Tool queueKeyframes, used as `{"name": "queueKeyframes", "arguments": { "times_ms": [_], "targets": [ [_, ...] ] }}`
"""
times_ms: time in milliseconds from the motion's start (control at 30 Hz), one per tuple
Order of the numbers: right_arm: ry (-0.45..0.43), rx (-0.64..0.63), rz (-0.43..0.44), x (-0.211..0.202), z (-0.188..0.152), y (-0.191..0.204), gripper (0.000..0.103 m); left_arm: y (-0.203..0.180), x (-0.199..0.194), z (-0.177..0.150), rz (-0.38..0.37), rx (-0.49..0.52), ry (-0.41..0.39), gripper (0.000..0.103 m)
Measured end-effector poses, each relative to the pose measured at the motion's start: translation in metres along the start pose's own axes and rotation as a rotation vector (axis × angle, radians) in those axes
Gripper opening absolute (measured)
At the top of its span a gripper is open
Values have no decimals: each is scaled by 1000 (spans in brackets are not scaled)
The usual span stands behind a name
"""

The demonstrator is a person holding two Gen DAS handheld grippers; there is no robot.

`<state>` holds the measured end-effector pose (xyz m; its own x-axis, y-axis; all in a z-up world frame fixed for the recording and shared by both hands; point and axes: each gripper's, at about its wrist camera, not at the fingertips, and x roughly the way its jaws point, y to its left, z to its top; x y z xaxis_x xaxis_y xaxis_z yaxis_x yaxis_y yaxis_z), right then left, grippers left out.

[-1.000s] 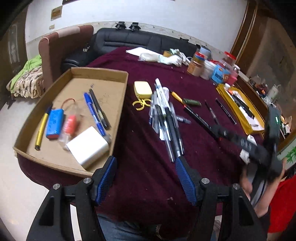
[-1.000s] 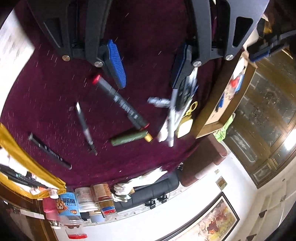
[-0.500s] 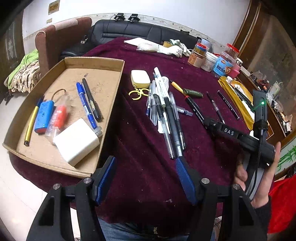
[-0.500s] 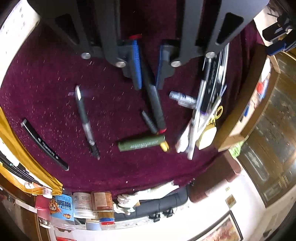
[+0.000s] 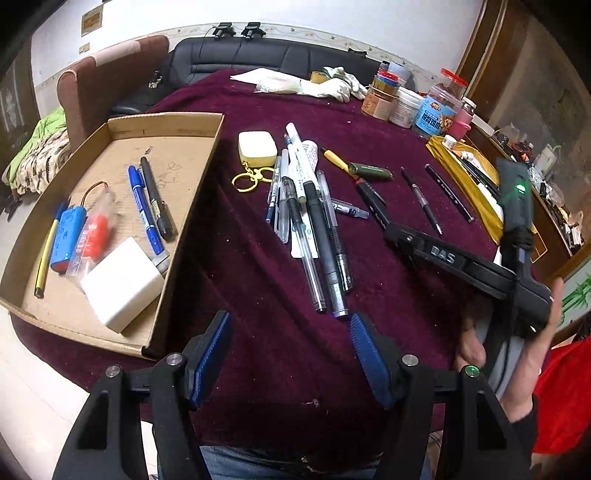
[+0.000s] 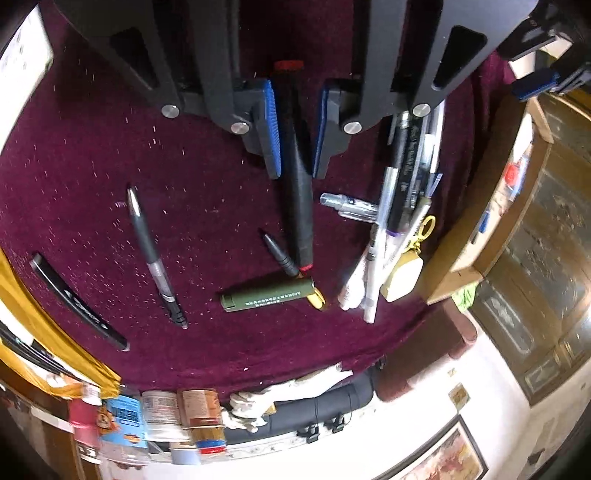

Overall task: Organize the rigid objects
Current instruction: 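Grasp the red-capped black marker with right tool while left tool grasps clear ballpoint pen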

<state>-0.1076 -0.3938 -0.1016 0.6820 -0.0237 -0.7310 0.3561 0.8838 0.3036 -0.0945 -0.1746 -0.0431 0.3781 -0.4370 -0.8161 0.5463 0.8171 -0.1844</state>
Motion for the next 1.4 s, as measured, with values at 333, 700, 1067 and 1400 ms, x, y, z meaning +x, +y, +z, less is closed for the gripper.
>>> {"name": "queueKeyframes", "arguments": {
  "times_ms": [333, 700, 1067, 1400],
  "targets": [
    [-49, 78, 5, -15, -13, -11, 16, -21, 20, 37, -98, -6, 6, 70],
    [-42, 81, 52, -16, -12, -14, 16, -41, 91, 91, -145, -103, 164, 40],
    [-48, 85, 58, -16, -13, -16, 16, -52, 119, 91, -62, -68, 201, 11],
    [22, -13, 23, -1, -10, 1, 16, -34, 96, 71, -226, -135, 225, 7]
  ]
}}
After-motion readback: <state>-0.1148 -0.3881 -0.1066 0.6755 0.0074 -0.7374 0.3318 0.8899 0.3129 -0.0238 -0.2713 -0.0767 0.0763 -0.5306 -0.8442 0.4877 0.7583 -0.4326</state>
